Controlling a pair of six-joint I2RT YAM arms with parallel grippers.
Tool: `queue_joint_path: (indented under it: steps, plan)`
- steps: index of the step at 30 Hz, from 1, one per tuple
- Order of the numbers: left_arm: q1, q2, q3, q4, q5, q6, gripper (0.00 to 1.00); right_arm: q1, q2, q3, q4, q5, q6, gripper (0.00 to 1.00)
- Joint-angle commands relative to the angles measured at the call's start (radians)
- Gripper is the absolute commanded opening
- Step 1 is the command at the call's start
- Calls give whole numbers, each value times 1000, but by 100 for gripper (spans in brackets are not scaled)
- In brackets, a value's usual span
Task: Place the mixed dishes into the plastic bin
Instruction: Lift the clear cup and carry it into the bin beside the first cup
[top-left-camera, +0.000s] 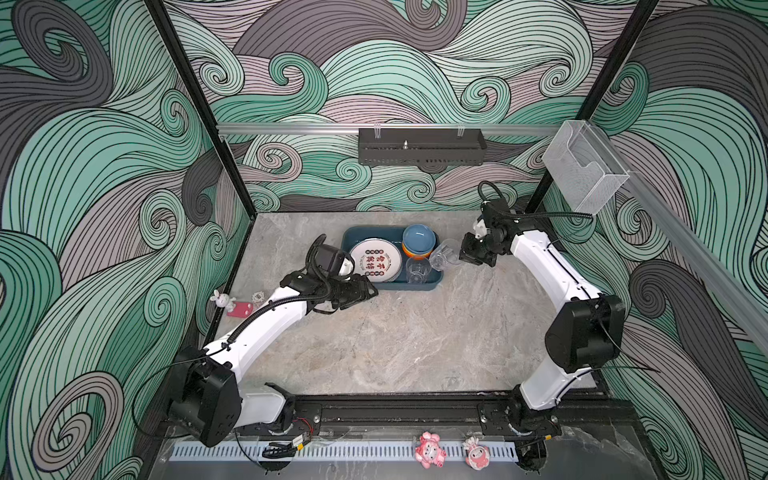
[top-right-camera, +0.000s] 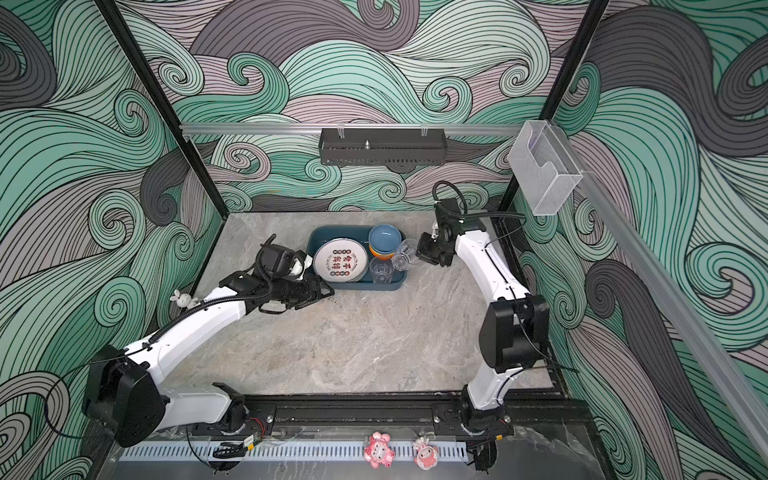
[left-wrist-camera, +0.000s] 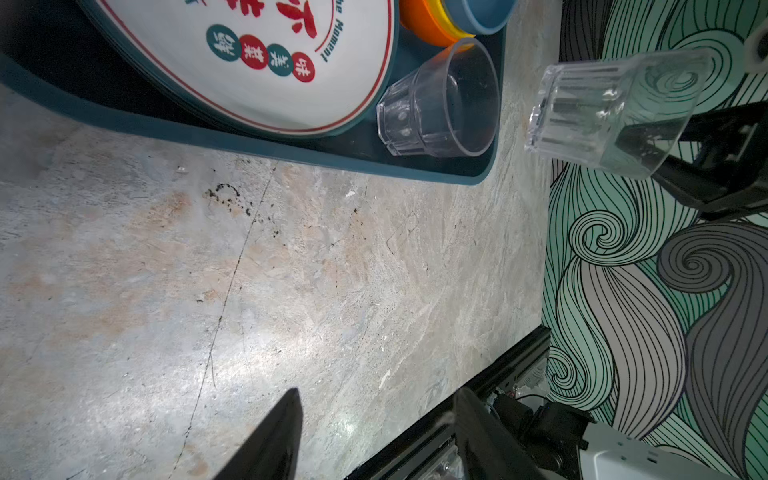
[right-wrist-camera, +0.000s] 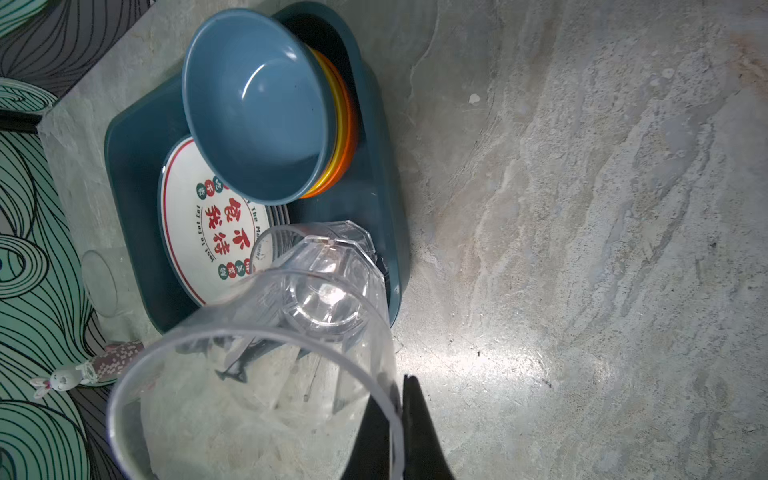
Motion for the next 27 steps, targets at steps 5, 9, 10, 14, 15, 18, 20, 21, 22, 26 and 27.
queue_joint_path:
  steps: [5, 9, 10, 14, 15, 18, 20, 21, 22, 26, 27]
  plan:
    - [33, -41, -21, -28, -15, -4, 62, 62, 38, 83, -48, 14, -35, 0]
    - [41, -50, -33, -26, -9, -4, 61, 92, 66, 113, -59, 21, -39, 0]
    - [43, -51, -35, -26, -8, -4, 62, 100, 77, 127, -65, 25, -43, 0]
    - [52, -59, -44, -26, -5, -3, 62, 123, 106, 163, -87, 46, -52, 0]
    - [53, -63, -47, -26, -4, -4, 62, 126, 111, 172, -90, 51, -53, 0]
    - [61, -68, -54, -26, 0, -3, 62, 132, 128, 193, -99, 58, -58, 0]
    - [65, -71, -59, -25, 3, -4, 62, 138, 141, 210, -107, 70, -62, 0]
    - [66, -72, -62, -26, 5, -4, 62, 140, 146, 218, -114, 71, -64, 0]
    - [67, -73, -63, -23, 7, -5, 62, 142, 153, 227, -116, 74, -66, 0]
    - [73, -78, -73, -17, 12, -7, 61, 146, 176, 246, -124, 87, -71, 0]
    - [73, -79, -75, -15, 13, -8, 62, 146, 183, 251, -128, 84, -72, 0]
